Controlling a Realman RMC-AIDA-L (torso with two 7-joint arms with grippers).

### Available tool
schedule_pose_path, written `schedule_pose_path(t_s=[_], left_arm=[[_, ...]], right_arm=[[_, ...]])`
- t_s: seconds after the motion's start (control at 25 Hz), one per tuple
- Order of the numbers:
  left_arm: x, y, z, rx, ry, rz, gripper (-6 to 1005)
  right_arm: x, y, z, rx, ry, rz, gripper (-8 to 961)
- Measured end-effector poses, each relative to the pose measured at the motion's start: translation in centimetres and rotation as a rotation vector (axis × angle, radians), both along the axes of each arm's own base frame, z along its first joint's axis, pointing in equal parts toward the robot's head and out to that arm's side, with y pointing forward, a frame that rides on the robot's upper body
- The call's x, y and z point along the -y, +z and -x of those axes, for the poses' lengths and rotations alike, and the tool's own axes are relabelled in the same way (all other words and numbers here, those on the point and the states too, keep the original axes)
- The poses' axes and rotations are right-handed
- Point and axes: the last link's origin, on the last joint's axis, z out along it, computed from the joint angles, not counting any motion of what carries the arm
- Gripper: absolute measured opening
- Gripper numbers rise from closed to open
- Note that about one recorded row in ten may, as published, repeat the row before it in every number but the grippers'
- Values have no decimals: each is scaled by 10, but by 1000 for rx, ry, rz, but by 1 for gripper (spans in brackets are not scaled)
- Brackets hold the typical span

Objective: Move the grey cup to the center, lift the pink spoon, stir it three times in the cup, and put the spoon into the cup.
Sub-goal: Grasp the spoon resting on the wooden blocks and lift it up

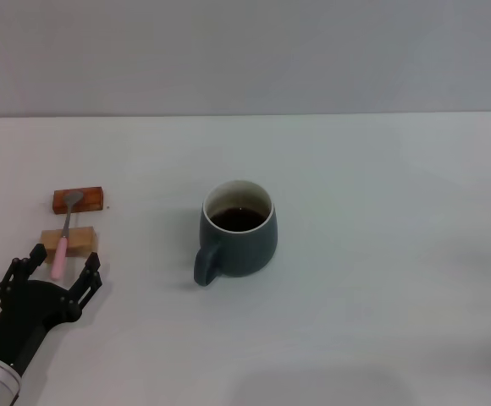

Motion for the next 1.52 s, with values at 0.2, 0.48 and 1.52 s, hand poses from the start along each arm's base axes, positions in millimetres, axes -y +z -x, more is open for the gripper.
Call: schedule_pose_path(t_s=[0.2,0.48,1.52], left_arm=[[-2,-1,1,0,12,5,813],[-3,-1,1,3,21,3,814],[-3,-1,3,9,43,3,511]], right_arm=[[0,0,0,0,1,0,-1],[0,0,0,1,-1,0,-2],[1,1,-1,6,-1,0,-1]])
